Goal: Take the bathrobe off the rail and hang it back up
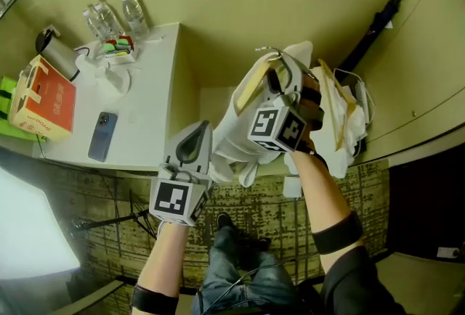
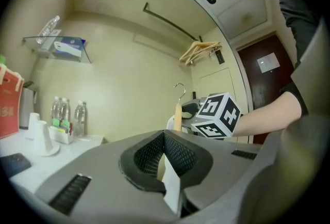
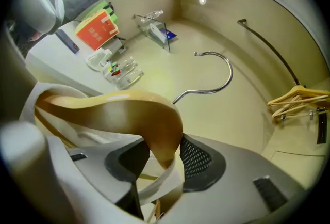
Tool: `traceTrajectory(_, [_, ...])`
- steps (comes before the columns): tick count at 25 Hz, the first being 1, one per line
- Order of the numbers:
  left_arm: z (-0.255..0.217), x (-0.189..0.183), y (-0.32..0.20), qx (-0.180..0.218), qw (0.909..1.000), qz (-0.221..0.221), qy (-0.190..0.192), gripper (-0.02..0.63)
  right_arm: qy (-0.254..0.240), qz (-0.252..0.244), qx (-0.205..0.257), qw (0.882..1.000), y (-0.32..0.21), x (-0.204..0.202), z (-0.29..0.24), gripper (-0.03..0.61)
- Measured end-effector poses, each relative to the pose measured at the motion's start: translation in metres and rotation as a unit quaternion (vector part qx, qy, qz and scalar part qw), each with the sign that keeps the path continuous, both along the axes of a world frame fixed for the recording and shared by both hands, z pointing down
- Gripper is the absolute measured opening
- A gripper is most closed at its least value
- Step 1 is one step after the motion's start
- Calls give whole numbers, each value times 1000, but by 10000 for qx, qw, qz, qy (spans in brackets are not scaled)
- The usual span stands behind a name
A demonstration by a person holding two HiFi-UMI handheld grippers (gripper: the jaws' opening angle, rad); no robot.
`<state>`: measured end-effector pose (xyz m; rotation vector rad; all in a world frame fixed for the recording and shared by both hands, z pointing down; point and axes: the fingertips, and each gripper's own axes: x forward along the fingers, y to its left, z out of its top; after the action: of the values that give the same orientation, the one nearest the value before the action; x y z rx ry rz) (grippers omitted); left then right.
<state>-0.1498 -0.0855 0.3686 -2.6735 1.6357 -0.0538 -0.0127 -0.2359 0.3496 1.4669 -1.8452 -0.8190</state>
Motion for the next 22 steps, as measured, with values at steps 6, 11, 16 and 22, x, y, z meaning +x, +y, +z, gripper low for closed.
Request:
traceTrajectory(6, [75, -5, 4, -326, 9995, -46, -29, 2, 24, 95, -575, 9983, 7, 14, 117, 199])
traceTrajectory(11, [142, -2, 5, -574, 9981, -3, -219, 2, 35, 195, -983, 9950, 10, 27, 218, 198])
traceTrajectory(16, [213, -1, 2, -917, 9953, 13, -304, 2, 113, 209, -1222, 9922, 14, 33, 309, 198])
traceTrajectory(22, [270, 21, -8, -1109, 9936, 153, -157, 2, 257, -31, -1323, 9909, 10, 27, 386, 198])
